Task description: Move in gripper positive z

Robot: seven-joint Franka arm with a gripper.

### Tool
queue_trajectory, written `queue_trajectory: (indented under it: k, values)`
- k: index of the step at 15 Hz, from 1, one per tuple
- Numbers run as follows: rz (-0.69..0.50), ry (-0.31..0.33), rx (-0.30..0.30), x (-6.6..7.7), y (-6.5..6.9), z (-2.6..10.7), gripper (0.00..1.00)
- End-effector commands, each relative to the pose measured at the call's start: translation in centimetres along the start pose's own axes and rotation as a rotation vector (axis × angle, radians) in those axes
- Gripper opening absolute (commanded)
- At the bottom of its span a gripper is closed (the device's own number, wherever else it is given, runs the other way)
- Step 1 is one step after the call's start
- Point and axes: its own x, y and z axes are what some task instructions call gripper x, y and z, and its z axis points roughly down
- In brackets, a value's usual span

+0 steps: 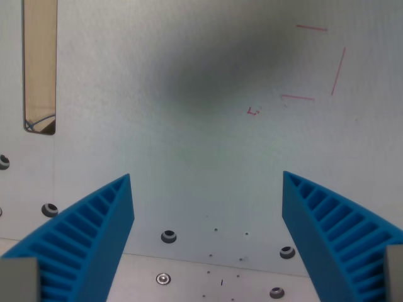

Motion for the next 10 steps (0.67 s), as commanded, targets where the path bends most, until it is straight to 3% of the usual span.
queue_trajectory:
  k: [1,10]
  values:
    - [0.0,0.004,0.0,0.0,0.0,0.3,1.0]
    - [0.0,0.004,0.0,0.0,0.0,4.8,1.0]
